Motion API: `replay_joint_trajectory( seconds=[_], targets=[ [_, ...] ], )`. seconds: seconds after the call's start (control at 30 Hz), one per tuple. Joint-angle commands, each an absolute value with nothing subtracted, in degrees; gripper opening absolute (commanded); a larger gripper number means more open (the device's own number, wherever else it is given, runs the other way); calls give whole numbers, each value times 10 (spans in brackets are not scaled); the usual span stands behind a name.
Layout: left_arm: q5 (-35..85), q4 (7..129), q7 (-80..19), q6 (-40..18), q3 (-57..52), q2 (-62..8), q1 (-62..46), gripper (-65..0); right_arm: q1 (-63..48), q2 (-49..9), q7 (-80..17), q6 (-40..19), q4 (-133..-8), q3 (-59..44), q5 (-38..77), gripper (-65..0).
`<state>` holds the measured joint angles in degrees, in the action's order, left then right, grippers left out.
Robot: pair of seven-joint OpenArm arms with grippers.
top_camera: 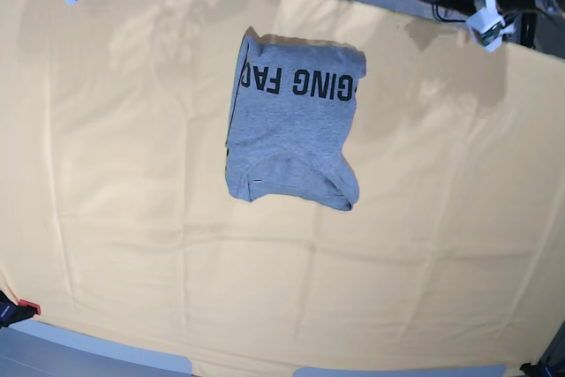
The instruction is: Layout the t-shirt on the table in an organized manner, then fold the t-shirt properly
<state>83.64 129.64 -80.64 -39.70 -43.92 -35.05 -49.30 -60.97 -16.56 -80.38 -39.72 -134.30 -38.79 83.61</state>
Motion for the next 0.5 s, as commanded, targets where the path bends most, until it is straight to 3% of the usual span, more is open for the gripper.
replay_joint_trajectory(
  seconds=[0.0,0.3,0.47],
  targets=[
    [850,1303,-800,-400,-454,-350,-517,-650,-636,-170,-800,-400,-1350,-392,850,-650],
    [850,1300,-800,-400,-478,-293,-662,-650,-750,-170,-800,-400,-1342,-390,850,-650],
    [819,1280,-800,-400,-447,-253,-673,-650,-737,-170,-800,-400,-1234,-374,833,-650]
  ],
)
